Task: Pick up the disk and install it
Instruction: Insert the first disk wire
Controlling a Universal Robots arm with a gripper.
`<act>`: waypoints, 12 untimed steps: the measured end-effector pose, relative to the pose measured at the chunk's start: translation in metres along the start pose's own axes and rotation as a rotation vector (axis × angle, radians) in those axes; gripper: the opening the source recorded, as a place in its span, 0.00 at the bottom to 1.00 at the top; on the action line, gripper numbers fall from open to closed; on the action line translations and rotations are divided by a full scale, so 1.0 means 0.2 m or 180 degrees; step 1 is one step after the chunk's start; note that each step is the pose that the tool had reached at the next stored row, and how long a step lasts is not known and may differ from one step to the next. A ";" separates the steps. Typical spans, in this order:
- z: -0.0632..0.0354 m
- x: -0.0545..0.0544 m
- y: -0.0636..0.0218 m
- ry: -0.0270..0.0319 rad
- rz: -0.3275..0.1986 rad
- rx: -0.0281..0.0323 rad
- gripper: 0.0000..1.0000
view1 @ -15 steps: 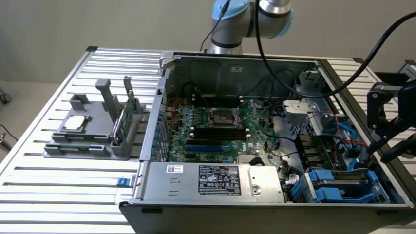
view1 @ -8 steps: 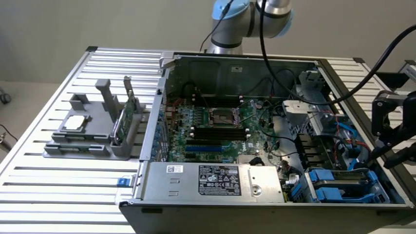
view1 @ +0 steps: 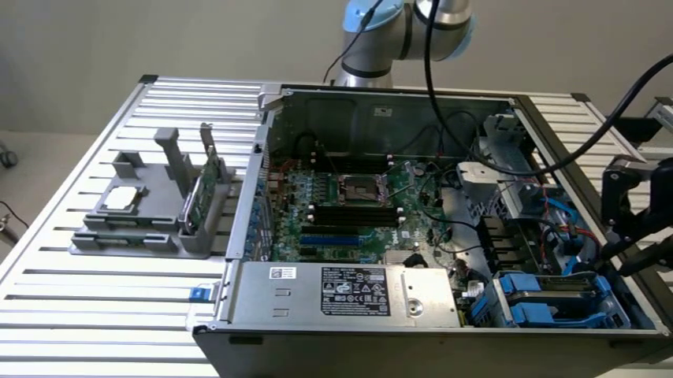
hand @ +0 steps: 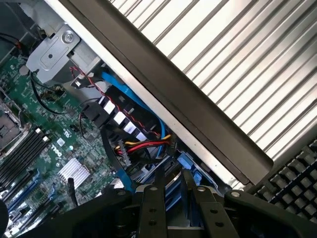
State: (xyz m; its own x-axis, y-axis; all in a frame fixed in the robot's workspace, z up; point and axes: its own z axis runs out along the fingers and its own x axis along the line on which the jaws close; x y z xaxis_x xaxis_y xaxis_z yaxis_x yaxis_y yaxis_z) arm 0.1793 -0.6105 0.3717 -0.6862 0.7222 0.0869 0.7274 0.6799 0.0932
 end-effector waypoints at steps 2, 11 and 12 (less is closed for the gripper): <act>0.014 0.00 -0.001 0.0001 0.0048 -0.0010 0.27; 0.036 -0.01 -0.006 0.0001 0.0105 -0.0018 0.27; 0.039 -0.01 -0.005 0.0002 0.0113 -0.0020 0.27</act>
State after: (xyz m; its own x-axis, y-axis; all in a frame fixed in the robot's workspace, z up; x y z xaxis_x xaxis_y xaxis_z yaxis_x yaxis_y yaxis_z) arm 0.1803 -0.6120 0.3636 -0.6598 0.7459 0.0909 0.7513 0.6529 0.0963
